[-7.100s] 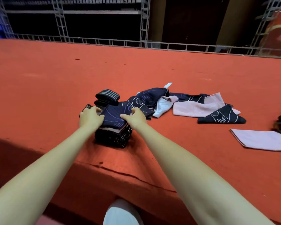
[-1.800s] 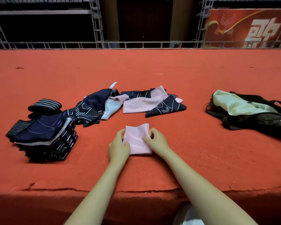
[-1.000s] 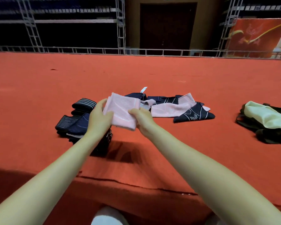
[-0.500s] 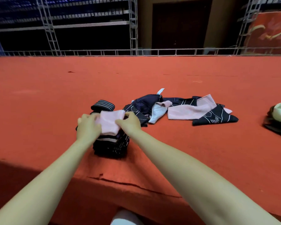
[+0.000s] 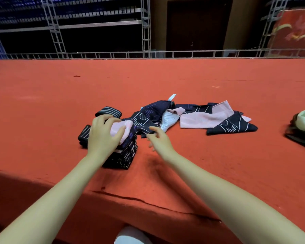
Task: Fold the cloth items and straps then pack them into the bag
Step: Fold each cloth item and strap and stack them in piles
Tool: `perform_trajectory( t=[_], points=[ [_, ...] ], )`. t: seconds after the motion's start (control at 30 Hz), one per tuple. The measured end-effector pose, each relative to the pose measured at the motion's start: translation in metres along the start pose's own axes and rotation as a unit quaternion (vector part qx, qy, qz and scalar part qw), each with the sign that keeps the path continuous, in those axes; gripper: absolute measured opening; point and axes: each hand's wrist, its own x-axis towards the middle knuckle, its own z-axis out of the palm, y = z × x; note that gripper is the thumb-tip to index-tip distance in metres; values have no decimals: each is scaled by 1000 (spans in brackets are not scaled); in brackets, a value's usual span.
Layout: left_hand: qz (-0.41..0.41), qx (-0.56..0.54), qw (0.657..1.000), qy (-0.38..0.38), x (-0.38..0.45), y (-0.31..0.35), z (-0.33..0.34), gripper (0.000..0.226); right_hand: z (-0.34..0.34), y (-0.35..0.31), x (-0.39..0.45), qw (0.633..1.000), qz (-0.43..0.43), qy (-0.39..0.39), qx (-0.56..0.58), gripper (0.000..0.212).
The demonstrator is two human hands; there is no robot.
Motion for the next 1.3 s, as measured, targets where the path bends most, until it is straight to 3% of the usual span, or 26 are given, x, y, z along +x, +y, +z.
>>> perform_trajectory(
  t=[0.07,0.17,0.3,0.47,0.67,0.8,0.87,0.93,1.03,1.2,1.3],
  points=[
    [38,-52,998,1,1,31,9,27,-29,16,0,999,12,34,-5,34],
    [54,-100,991,-64,-2,71,44,20,-75,43,6,994,43,94,-32,34],
    [-30,-144,971,-187,-11,101,112,29,-138,68,20,982,68,157,-85,33],
    [-70,-116,954,-266,-8,109,198,37,-215,64,50,957,22,209,-202,32],
    [-146,-95,951,-256,50,114,293,47,-272,59,128,918,-12,197,-343,44],
    [-173,-38,952,-250,69,123,338,52,-282,76,166,936,126,197,-265,50],
    [-186,-27,952,-242,70,131,349,47,-289,87,172,938,135,232,-219,42],
    [-189,-37,952,-237,70,137,352,44,-294,92,170,943,115,268,-163,16],
    [-187,-115,953,-209,60,142,336,40,-294,90,160,952,65,260,-145,45],
    [-171,-194,955,-144,62,155,275,55,-279,57,114,927,-87,264,-250,38],
    [-151,-215,957,-120,67,160,233,47,-270,23,80,934,-128,266,-200,30]
  ],
)
